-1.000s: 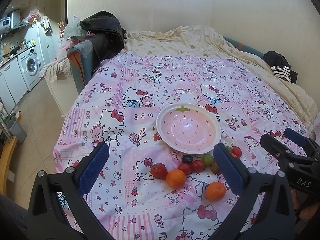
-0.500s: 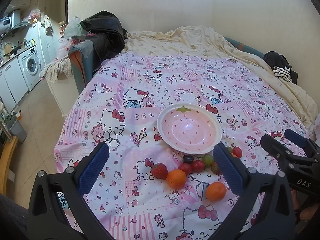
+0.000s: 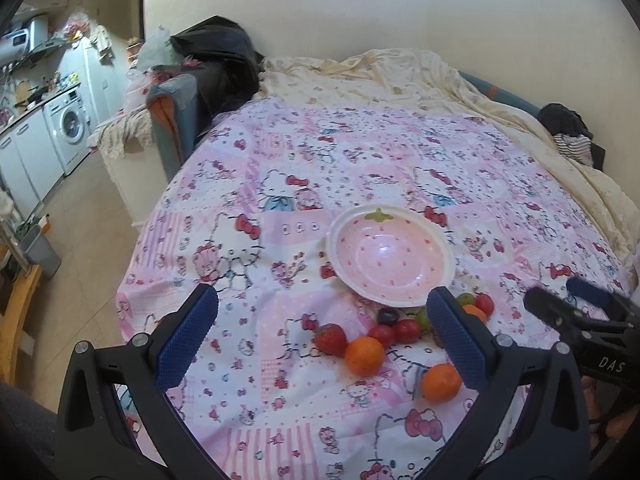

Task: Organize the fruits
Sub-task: 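Grasp the strawberry with the left tool while the right tool grasps a tangerine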

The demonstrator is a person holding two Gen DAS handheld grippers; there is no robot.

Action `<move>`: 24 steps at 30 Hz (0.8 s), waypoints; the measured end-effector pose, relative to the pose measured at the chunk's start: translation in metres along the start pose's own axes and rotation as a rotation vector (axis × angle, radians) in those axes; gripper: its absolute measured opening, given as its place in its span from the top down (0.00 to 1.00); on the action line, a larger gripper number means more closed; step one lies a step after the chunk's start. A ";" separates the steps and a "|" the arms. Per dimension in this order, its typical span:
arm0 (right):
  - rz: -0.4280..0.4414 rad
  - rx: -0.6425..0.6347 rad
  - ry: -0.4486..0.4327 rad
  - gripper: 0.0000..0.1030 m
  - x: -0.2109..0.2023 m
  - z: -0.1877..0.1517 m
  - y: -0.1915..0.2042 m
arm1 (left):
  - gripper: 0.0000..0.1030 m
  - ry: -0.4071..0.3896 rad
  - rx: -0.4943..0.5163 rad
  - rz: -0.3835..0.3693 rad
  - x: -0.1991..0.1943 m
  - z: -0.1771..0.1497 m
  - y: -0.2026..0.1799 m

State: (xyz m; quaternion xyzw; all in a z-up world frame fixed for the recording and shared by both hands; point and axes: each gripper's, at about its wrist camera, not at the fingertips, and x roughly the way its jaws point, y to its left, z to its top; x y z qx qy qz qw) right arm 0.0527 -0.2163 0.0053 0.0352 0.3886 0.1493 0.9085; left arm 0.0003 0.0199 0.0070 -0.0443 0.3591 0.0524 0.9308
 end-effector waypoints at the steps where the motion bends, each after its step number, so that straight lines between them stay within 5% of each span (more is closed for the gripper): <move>1: 0.028 0.026 0.048 0.00 0.007 -0.001 -0.004 | 0.00 0.011 -0.008 0.010 0.002 0.000 0.003; 6: 0.122 0.094 0.282 0.03 0.045 -0.013 -0.009 | 0.00 0.157 -0.051 0.055 0.031 -0.002 0.021; 8: 0.149 0.088 0.366 0.15 0.059 -0.018 -0.004 | 0.00 0.221 -0.084 0.058 0.044 -0.006 0.028; 12: 0.109 -0.025 0.489 0.20 0.081 -0.033 0.015 | 0.00 0.304 -0.121 0.057 0.062 -0.007 0.041; 17: 0.106 -0.146 0.558 0.31 0.091 -0.050 0.035 | 0.00 0.413 -0.174 0.079 0.088 -0.004 0.054; 24: 0.106 -0.180 0.552 0.46 0.096 -0.050 0.040 | 0.13 0.545 -0.205 -0.002 0.123 -0.014 0.037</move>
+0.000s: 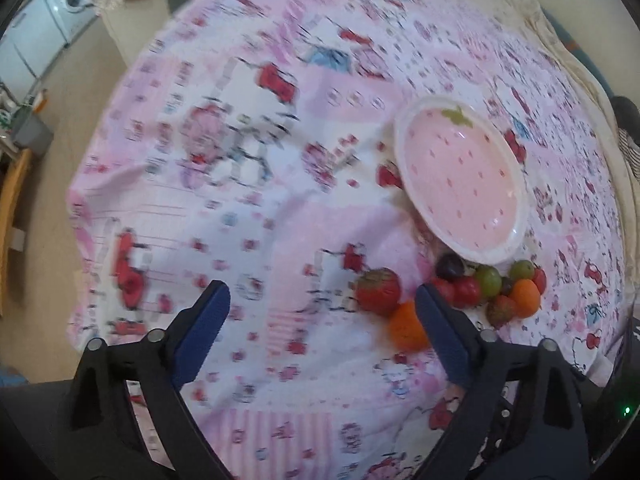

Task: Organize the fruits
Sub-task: 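Grasp the strawberry with the left tool while the right tool grasps a tangerine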

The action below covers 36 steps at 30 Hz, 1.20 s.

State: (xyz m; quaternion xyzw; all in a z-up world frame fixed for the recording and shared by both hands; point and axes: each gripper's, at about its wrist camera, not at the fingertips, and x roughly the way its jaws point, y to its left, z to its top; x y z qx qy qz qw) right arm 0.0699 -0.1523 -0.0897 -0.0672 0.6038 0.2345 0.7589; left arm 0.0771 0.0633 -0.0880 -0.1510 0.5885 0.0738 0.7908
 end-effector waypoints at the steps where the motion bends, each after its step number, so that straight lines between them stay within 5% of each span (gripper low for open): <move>1: 0.014 -0.002 -0.002 0.52 -0.001 0.000 -0.001 | 0.14 0.012 0.003 -0.017 0.005 0.000 -0.006; 7: 0.035 0.007 -0.013 0.57 -0.002 0.003 -0.001 | 0.34 0.103 -0.091 -0.089 0.035 0.008 -0.012; 13: 0.065 0.044 -0.015 0.57 -0.001 0.005 -0.007 | 0.37 0.148 -0.125 -0.093 0.049 0.005 -0.017; 15: 0.065 0.046 -0.015 0.57 -0.001 0.004 -0.006 | 0.44 0.156 -0.135 -0.098 0.052 0.004 -0.018; 17: 0.065 0.045 -0.016 0.57 -0.001 0.004 -0.006 | 0.62 0.180 -0.164 -0.117 0.058 0.004 -0.016; 20: 0.082 0.049 -0.018 0.57 -0.001 0.004 -0.007 | 0.69 0.185 -0.223 -0.130 0.061 0.003 -0.011; 27: 0.114 0.057 -0.033 0.58 -0.003 0.004 -0.008 | 0.71 0.164 -0.213 -0.147 0.054 0.003 -0.007; 36: 0.137 0.079 -0.092 0.58 -0.019 0.003 -0.015 | 0.71 0.034 -0.181 -0.125 0.012 0.007 0.001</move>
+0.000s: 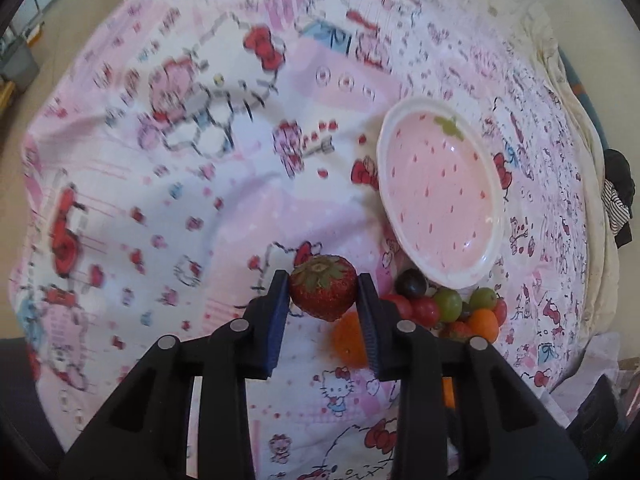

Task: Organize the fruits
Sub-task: 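Grasp the strawberry with the left tool while the right tool grasps a tangerine, then carry the strawberry and tangerine onto the white plate and open both tools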

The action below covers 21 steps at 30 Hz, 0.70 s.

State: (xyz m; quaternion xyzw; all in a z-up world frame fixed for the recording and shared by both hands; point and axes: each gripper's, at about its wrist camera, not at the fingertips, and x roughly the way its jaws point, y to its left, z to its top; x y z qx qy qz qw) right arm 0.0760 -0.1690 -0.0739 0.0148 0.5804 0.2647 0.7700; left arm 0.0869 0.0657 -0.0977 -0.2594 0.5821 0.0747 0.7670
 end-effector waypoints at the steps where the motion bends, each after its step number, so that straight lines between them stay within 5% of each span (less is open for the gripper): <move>1: 0.008 0.007 -0.017 0.58 -0.005 0.001 -0.001 | 0.71 -0.016 0.013 -0.001 -0.007 0.000 -0.001; 12: 0.028 0.067 -0.204 0.59 -0.059 0.034 -0.026 | 0.71 -0.118 0.229 0.018 -0.049 0.021 -0.036; 16: 0.034 0.069 -0.249 0.67 -0.068 0.056 -0.038 | 0.71 -0.121 0.283 0.040 -0.046 0.034 -0.049; 21: 0.001 0.071 -0.229 0.67 -0.057 0.087 -0.055 | 0.71 -0.113 0.322 0.053 -0.032 0.046 -0.061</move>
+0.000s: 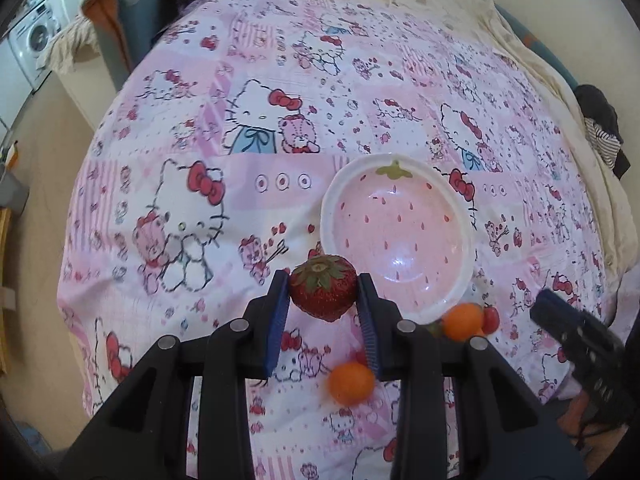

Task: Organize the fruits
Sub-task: 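Carry the strawberry and tangerine onto the white plate and open both tools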

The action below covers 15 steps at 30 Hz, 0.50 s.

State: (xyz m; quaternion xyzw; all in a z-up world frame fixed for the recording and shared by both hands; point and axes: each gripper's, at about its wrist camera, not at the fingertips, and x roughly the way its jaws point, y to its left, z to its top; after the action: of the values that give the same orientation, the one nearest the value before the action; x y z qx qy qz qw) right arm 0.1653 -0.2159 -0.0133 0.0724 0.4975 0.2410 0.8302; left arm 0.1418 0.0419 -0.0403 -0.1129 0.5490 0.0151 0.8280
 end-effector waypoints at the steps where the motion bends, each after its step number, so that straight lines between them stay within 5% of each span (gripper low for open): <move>1: 0.007 0.018 0.006 0.67 0.003 0.003 -0.005 | 0.71 -0.003 0.006 -0.004 0.003 0.001 -0.001; 4: 0.014 0.039 0.061 0.63 0.015 0.004 -0.015 | 0.71 0.001 0.004 -0.013 0.011 -0.001 0.000; 7: -0.034 0.046 0.146 0.46 0.036 -0.005 -0.020 | 0.71 0.042 -0.033 -0.033 0.024 -0.004 0.004; 15: -0.139 -0.072 0.262 0.46 0.078 -0.018 -0.006 | 0.71 0.040 -0.034 -0.045 0.024 -0.006 0.002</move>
State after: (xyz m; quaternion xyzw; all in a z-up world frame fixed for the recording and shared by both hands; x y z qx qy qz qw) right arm 0.1821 -0.1861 -0.0859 -0.0241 0.5962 0.2083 0.7750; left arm 0.1453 0.0402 -0.0648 -0.1395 0.5625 0.0034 0.8149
